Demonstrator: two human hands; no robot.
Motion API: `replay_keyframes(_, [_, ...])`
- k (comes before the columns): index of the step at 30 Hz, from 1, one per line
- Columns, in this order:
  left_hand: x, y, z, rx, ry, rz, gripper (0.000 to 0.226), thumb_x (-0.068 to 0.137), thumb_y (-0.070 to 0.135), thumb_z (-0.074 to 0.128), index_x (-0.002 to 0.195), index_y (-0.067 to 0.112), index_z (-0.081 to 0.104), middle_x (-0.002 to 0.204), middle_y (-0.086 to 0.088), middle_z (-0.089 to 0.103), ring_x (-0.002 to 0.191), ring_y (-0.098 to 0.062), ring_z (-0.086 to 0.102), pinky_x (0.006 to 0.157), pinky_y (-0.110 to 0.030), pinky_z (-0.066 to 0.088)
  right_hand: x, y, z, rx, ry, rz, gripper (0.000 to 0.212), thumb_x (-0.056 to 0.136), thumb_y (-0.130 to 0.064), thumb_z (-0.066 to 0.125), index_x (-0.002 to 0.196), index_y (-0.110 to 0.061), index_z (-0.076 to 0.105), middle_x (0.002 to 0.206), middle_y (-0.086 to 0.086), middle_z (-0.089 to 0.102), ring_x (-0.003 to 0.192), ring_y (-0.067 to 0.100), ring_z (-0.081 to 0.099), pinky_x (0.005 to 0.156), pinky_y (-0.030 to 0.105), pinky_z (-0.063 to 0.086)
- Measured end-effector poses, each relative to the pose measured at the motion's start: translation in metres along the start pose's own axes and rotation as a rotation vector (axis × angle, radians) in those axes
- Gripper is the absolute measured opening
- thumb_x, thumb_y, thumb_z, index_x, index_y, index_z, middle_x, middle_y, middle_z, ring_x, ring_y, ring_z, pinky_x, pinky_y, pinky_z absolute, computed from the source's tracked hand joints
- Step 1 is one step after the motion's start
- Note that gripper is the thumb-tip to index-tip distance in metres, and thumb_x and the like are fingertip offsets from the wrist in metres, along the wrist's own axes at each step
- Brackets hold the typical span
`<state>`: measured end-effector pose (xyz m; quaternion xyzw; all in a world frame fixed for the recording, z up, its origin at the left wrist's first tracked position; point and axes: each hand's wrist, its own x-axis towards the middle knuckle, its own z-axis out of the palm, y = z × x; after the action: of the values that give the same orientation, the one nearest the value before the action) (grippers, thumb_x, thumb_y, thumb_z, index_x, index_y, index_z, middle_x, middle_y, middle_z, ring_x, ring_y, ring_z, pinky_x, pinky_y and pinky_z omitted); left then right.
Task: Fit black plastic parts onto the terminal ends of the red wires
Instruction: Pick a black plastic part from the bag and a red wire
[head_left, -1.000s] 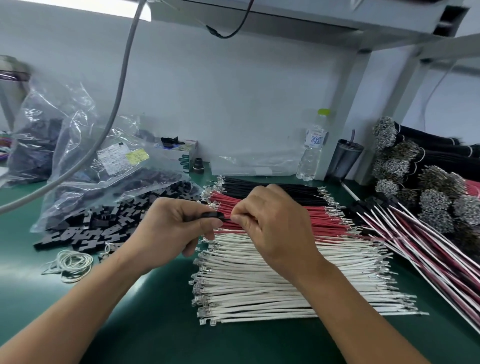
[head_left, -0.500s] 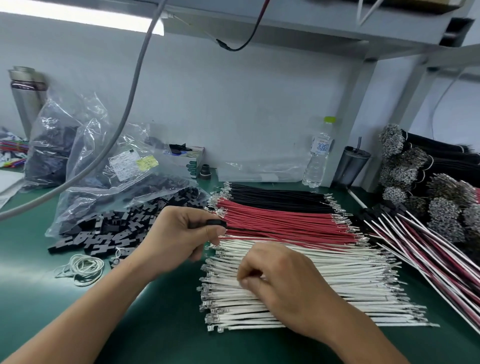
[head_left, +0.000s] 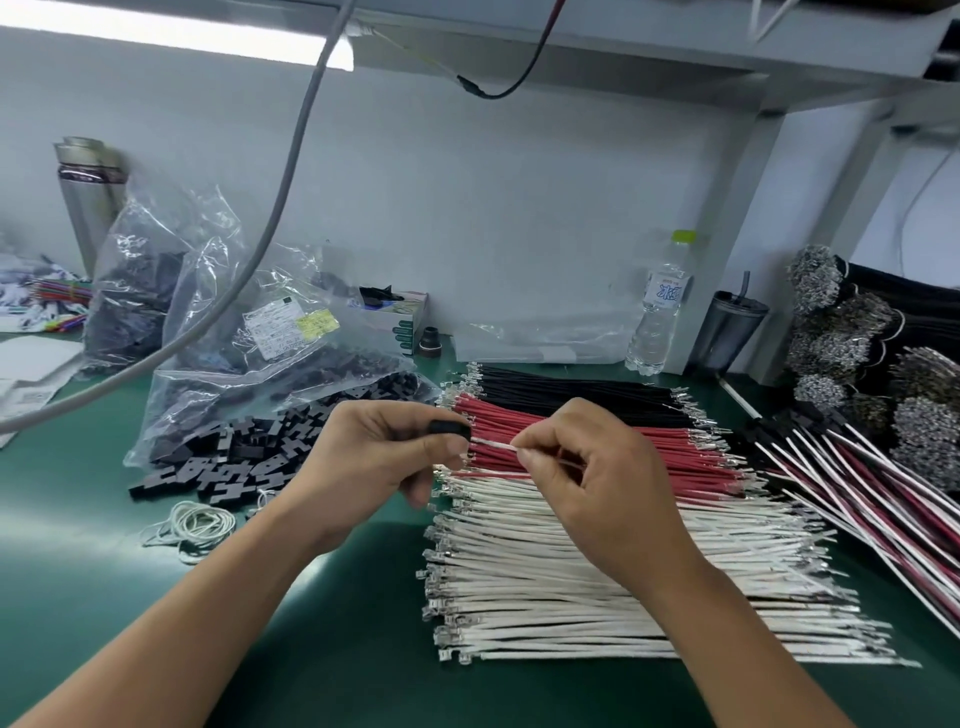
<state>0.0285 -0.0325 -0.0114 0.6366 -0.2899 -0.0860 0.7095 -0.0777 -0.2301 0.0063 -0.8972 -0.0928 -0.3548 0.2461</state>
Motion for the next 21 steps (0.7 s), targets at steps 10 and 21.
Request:
replay_keyframes(10, [-0.0013,0.0027,0.0027,-0.035,0.008,-0.018,0.024,0.070,0.012,0.082,0.093,0.009,0.083,0.076,-0.021,0.075,0.042,-0.018,0.054,0.045,-0.023,0.051,-0.0038,-0.0004,0.0044,-0.128,0.101,-0.101,0.003,0.095,-0.020,0.069,0.095,-0.020,0.072,0.093,-0.014,0.058,0.079,0.001,0.055,0.063,0.019,0.049])
replay_keyframes(21, [-0.0027,0.0029,0.0031,-0.018,-0.013,-0.018,0.025,0.071,0.013,0.083,0.095,0.008,0.083,0.072,-0.018,0.073,0.044,-0.018,0.055,0.046,-0.024,0.051,-0.0062,-0.0039,0.0111,-0.093,0.100,-0.052,0.004,0.095,-0.019,0.069,0.093,-0.019,0.073,0.091,-0.014,0.059,0.078,0.001,0.056,0.064,0.014,0.045])
